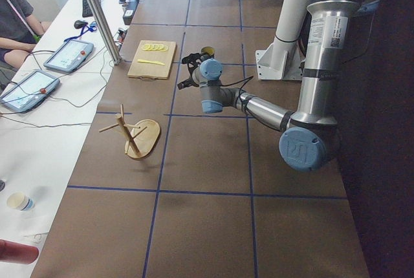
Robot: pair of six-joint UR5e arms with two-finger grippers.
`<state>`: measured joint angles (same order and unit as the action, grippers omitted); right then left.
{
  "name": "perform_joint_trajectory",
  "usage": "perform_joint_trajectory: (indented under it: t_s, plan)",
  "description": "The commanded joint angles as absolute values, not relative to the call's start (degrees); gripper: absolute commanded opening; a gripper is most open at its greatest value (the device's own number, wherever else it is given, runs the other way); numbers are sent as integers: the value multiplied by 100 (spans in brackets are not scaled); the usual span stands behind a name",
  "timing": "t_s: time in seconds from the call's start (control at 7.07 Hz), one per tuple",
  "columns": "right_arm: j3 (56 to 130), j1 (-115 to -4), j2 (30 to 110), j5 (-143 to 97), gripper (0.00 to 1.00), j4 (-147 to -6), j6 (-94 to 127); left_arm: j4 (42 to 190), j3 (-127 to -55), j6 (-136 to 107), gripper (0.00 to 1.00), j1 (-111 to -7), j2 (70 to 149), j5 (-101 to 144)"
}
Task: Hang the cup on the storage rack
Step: 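Reach the left gripper to the mug handle and grasp it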
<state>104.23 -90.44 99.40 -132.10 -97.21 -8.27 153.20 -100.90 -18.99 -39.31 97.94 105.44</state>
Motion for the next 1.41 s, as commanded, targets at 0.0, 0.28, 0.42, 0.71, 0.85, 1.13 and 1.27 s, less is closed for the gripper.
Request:
perform_joint_trajectory:
  t_s: [0.0, 0.28, 0.42, 0.71, 0.85, 1.13, 1.27]
  plan:
    - [10424, -9044, 9914, -13210, 100, -9721, -800, 15345, -9680, -2145, 100, -2134, 10648, 8550]
    - [10424, -9044, 9905, -13210, 100, -9729, -791, 15337, -9187, -2145, 99, -2004, 11221, 8455]
    - [10433, -9044, 9905, -13210, 100, -9721, -748, 15320, -9063, -2145, 99, -1987, 11372, 8455]
    - [10433, -9044, 9888, -13210, 100, -9721, -738, 15328, -8721, -2109, 97, -1960, 11600, 8446]
    - [10433, -9044, 9888, -13219, 100, -9721, -738, 15319, -8597, -2118, 95, -1951, 11689, 8455]
    - [10433, -9044, 9879, -13210, 100, -9721, -738, 15310, -8534, -2118, 64, -1960, 11777, 8464]
    - [10424, -9035, 9870, -13210, 100, -9721, -738, 15328, -8534, -2127, 42, -1960, 11777, 8464]
